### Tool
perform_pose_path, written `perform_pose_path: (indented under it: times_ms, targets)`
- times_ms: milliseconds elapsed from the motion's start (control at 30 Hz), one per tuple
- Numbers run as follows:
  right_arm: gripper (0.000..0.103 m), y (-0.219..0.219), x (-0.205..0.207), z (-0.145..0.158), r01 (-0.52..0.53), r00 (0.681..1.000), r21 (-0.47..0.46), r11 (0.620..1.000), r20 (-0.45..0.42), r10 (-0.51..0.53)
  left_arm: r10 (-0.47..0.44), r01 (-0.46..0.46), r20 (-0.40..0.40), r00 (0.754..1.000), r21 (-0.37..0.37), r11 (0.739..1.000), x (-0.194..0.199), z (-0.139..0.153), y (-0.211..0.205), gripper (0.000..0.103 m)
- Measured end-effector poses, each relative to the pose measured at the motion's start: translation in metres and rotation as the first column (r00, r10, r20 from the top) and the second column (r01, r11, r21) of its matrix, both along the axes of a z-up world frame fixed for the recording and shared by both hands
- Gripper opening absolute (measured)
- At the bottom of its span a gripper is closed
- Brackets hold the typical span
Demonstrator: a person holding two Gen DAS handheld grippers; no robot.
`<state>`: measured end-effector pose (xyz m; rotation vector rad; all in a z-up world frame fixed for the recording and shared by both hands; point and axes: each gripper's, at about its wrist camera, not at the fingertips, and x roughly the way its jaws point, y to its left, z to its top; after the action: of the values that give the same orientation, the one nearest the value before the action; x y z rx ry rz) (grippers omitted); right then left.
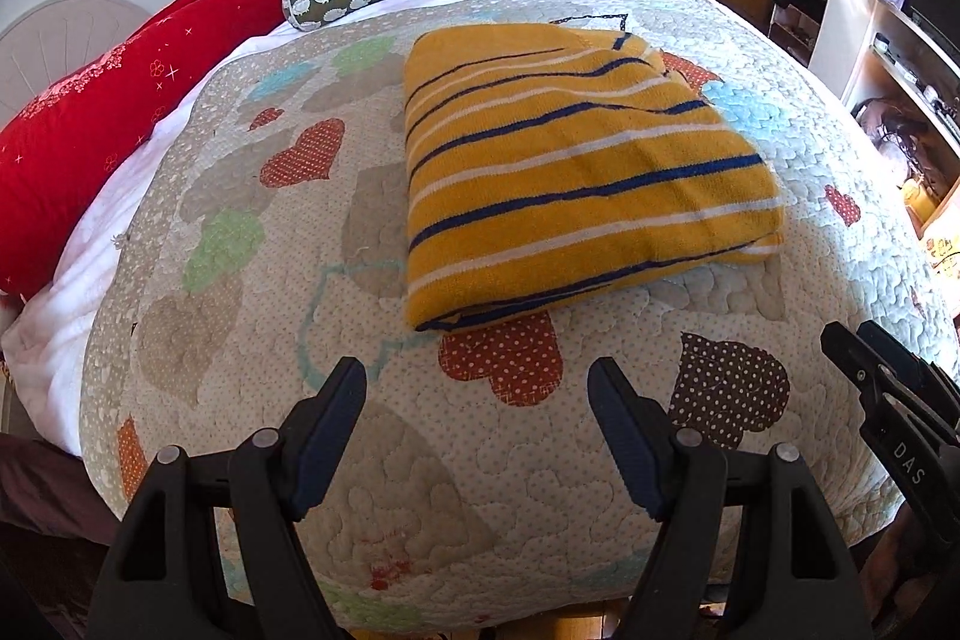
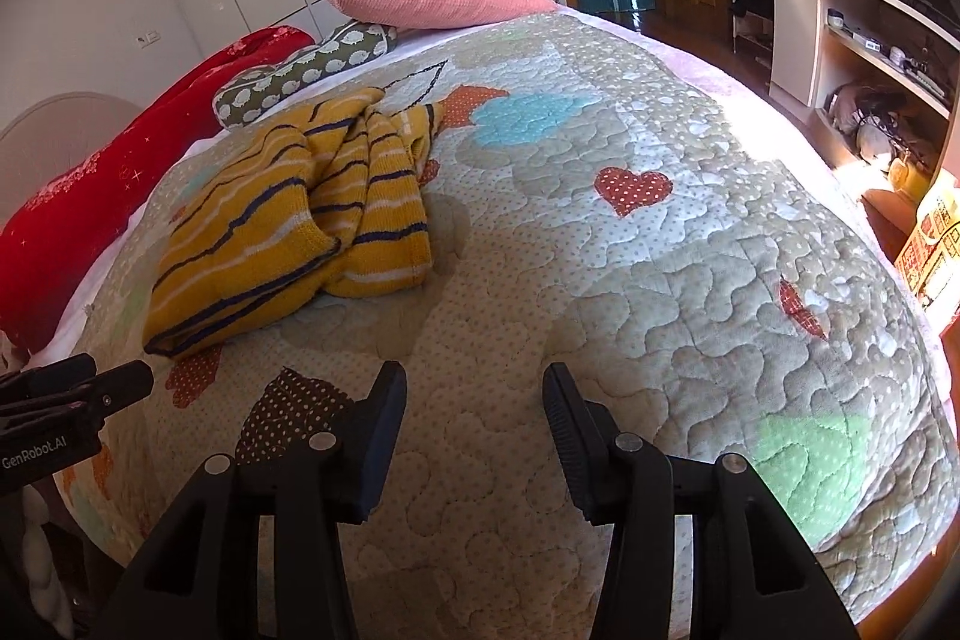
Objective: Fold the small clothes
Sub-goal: 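Open both tools and lift them away from the folded sweater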
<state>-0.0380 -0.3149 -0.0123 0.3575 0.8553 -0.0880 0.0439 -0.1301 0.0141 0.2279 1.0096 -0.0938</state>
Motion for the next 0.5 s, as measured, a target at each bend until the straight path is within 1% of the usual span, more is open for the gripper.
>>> perform_pose_path:
  times_ms: [333, 500]
  targets:
    - [0.051, -0.0095, 0.0042, -0.0073, 0.011, 1.0, 0.012, 1.0, -0.011, -0.01, -0.011, 0.011, -0.019, 1.0, 0.001, 1.0, 0.003, -0.0064, -0.0057, 0.076]
    - [0.055, -0.0057, 0.0061, -0.0077, 0.012, 1.0, 0.007, 1.0, -0.008, -0.012, -0.004, 0.004, -0.021, 1.0, -0.007, 1.0, 0.0031, -0.0061, -0.0033, 0.076]
